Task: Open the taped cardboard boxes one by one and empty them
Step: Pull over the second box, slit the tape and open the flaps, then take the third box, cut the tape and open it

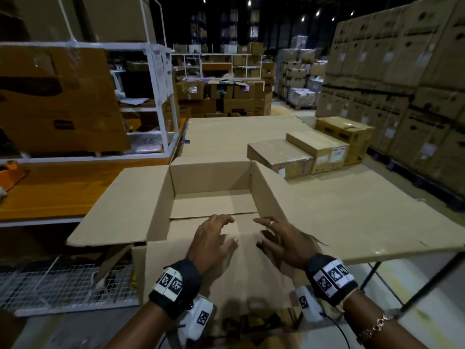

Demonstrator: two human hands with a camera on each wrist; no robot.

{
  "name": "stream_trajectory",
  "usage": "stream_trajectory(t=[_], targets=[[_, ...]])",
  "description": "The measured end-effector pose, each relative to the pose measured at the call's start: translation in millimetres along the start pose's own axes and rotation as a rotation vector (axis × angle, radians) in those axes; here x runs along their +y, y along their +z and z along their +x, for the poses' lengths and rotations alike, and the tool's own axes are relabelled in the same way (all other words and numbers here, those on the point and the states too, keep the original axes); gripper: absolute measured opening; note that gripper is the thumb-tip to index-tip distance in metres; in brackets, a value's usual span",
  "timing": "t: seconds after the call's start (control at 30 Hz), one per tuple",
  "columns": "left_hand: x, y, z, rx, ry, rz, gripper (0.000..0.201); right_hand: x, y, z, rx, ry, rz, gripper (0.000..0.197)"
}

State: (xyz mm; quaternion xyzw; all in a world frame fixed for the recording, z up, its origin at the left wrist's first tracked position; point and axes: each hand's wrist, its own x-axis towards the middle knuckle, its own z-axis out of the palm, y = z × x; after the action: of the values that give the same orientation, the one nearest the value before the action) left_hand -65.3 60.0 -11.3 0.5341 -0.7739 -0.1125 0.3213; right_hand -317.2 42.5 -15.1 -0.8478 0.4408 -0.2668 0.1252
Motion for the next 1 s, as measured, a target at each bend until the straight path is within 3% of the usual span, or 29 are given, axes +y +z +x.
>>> stream_trajectory(t=[0.1, 0.27, 0.4, 0.57, 0.83, 1.0], targets=[[29.4, 15.2, 17.6, -0.019, 0.015, -0.029, 0.043, 26.2, -24.4, -16.0, 0.167, 0.002, 0.099, 0.044], [95.5, 58.7, 62.8, -0.009, 0.052, -0.070, 0.040, 73.0, -77.7, -51.4, 0.350, 0.158, 0.206, 0.035], [149.3, 104.2, 96.8, 0.014, 0.042, -0.101, 0.037, 126.2, -126.9, -79.3, 0.347, 0.207, 0.246, 0.024], [198.2, 158.9, 127.8, 0.011, 0.002, -0.102, 0.037, 193.7, -179.2, -107.8, 0.410, 0.243, 0.267, 0.033], [249.1, 220.6, 165.3, -0.035, -0.072, -0.084, 0.045, 266.9, -214.4, -119.3, 0.395, 0.292, 0.338, 0.046], [260.3, 239.0, 210.3, 0.003, -0.111, -0.106, 0.050, 298.1, -229.3, -104.1, 0.408, 0.309, 0.360, 0.047]])
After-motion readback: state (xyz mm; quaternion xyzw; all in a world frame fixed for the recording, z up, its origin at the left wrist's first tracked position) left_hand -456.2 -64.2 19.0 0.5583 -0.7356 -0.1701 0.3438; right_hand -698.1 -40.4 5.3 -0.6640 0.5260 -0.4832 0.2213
